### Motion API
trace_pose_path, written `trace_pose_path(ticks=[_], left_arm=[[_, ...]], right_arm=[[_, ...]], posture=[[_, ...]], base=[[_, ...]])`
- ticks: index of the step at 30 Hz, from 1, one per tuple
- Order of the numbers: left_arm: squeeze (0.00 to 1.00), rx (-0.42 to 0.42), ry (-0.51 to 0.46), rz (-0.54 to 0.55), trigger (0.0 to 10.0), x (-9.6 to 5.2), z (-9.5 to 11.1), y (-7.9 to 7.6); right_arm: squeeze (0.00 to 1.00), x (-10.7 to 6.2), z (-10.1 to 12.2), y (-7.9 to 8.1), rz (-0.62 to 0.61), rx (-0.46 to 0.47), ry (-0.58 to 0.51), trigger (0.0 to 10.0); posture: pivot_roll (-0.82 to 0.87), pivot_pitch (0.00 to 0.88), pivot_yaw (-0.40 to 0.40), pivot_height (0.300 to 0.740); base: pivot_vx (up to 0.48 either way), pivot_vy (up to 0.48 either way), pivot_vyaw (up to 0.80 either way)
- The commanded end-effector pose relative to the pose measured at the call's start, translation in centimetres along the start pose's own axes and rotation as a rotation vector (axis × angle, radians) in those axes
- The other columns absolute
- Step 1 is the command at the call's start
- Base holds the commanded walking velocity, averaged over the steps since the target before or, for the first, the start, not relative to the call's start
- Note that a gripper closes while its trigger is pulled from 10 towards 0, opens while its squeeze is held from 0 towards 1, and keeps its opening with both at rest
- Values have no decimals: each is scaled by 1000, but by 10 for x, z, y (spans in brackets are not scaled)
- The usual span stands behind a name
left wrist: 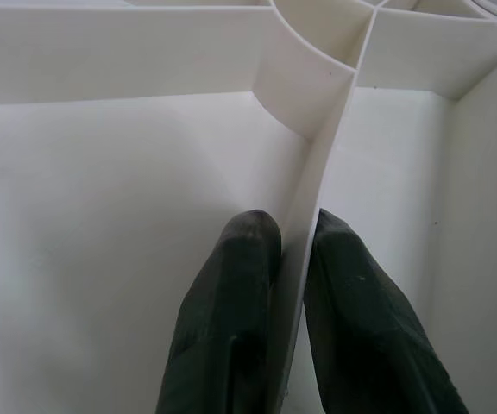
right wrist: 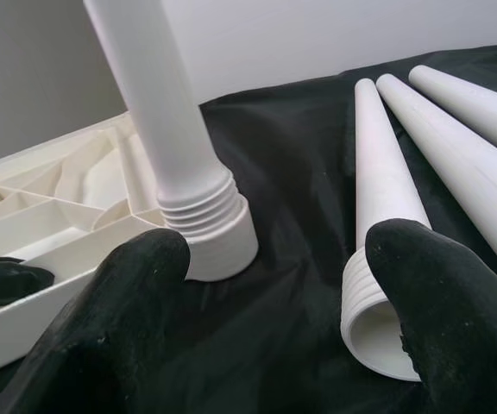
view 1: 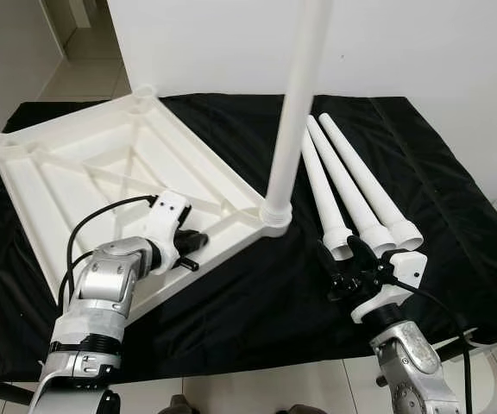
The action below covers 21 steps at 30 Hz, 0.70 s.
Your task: Building children table
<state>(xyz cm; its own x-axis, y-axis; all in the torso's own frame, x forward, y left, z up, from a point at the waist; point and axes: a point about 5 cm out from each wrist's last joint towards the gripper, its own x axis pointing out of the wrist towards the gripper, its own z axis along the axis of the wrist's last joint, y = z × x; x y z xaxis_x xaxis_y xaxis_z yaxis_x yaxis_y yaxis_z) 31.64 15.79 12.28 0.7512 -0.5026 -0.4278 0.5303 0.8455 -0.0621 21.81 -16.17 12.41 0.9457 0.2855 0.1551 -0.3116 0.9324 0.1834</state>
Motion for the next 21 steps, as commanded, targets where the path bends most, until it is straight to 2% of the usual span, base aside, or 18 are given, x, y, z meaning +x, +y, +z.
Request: trace_pose_path(ticks=[1, 6, 13, 15, 17, 18, 19, 20, 21], left_arm=[[0, -50, 6, 816, 10000, -26, -7, 46], [0, -82, -29, 924, 10000, -38, -5, 51], [0, -131, -69, 990, 10000, -43, 0, 56], [0, -107, -59, 971, 10000, -38, 2, 54], [0, -107, -61, 893, 10000, -20, 5, 47], [0, -107, -61, 893, 10000, -20, 5, 47], [0, -67, -35, 863, 10000, -12, 8, 43], [0, -61, -32, 795, 10000, -4, 10, 38], [0, -11, -46, 727, 10000, 4, 14, 31]], right_arm=[[0, -1, -3, -1, -6, -6, 13, 10000], [0, -2, -4, -2, -12, -6, 14, 10000], [0, -1, -4, -2, -15, -7, 12, 10000], [0, 0, -4, -2, -17, -5, 9, 10000], [0, 1, -4, -2, -18, -6, 7, 10000], [0, 1, -4, -2, -18, -6, 7, 10000], [0, 2, -4, -2, -17, -4, 7, 10000], [0, 3, -4, -1, -13, -4, 6, 10000], [0, 3, -4, -1, -12, -5, 6, 10000]], posture=[[8, 27, 19, 740], [11, 35, 21, 740], [10, 37, 26, 740], [10, 38, 28, 740], [14, 39, 24, 740], [14, 39, 24, 740], [13, 40, 23, 740], [10, 41, 26, 740], [3, 42, 31, 740]], base=[[0, 0, 0], [0, 0, 0], [0, 0, 0], [0, 0, 0], [0, 0, 0], [0, 0, 0], [0, 0, 0], [0, 0, 0], [0, 0, 0]])
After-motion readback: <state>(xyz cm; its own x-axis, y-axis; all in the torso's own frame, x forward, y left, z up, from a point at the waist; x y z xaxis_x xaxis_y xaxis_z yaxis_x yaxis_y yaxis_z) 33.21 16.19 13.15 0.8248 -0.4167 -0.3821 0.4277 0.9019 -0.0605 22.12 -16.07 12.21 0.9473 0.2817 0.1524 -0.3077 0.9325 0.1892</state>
